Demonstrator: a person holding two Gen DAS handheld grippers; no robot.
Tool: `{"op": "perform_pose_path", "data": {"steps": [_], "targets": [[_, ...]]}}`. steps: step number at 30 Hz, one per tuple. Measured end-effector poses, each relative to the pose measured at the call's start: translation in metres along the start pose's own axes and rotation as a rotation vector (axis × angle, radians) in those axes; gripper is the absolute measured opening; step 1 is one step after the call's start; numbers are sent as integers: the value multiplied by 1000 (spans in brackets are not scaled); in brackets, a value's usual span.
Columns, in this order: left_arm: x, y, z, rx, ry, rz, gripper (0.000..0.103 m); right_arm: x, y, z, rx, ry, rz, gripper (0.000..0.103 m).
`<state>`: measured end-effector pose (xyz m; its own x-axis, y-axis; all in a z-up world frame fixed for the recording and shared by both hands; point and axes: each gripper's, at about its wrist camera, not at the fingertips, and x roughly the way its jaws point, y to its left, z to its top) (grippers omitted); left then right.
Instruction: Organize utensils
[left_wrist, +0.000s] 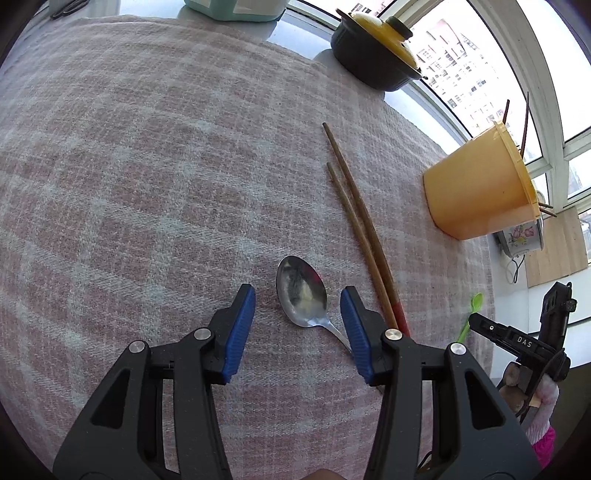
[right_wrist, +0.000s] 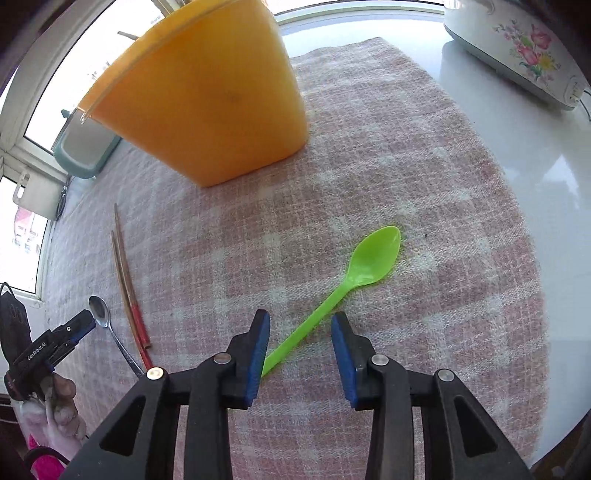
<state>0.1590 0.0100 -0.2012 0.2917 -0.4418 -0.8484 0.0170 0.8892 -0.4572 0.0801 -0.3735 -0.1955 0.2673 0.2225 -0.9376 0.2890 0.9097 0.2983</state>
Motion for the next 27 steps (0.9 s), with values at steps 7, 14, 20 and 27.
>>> {"op": "perform_pose_path", "data": {"steps": [7,14,20,27], "targets": [[14,-18,9,46,-6,2,49,9,-10,19,28,6,38,33],[25,-36,12,90,6,-19,45,18,12,32,-40,3,12,26],[22,-41,5,123,5,-12,45,24,28,39,-100,-4,-74,15],[24,-40,5,134,2,-4,31,33,46,40,-144,-4,-100,11]]}}
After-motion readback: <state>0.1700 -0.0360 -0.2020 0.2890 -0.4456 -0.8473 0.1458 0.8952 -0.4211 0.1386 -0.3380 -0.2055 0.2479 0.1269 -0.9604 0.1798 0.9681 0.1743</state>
